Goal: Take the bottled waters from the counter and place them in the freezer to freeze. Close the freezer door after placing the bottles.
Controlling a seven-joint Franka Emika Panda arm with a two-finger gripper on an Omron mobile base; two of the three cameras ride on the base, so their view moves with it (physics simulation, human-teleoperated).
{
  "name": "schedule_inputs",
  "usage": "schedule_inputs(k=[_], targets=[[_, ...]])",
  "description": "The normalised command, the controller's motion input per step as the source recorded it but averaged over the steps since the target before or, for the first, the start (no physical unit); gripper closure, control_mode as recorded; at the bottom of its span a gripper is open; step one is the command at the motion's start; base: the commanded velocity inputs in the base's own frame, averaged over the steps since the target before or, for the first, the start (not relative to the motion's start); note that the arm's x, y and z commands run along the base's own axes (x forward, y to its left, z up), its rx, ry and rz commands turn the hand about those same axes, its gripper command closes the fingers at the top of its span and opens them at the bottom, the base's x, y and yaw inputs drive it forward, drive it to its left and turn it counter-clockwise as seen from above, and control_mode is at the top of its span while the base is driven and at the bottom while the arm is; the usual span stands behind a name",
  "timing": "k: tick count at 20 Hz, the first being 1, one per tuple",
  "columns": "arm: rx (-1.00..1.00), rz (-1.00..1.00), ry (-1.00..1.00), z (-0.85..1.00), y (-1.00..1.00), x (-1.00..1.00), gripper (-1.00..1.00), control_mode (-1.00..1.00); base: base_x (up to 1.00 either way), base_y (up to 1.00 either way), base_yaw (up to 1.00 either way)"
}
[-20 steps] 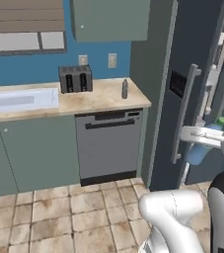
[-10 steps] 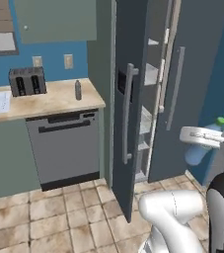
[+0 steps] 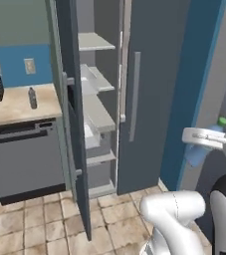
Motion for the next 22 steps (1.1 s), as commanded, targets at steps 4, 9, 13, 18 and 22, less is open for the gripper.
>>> schedule_inputs(k=[4,9,13,18,22], targets=[[0.00,0.00,0.00,0.00,0.00,0.00,1.00,1.00,0.89,-0.54,0.37],[0.00,0.00,0.00,0.00,0.00,0.00,1.00,1.00,0.81,-0.38,0.45],[0.00,0.00,0.00,0.00,0.00,0.00,1.00,1.00,0.56,-0.77,0.36],[0.00,0.00,0.00,0.00,0.00,0.00,1.00,1.00,0.28,-0.84,0.22],[0.00,0.00,0.00,0.00,0.00,0.00,1.00,1.00,0.39,-0.18,0.12]])
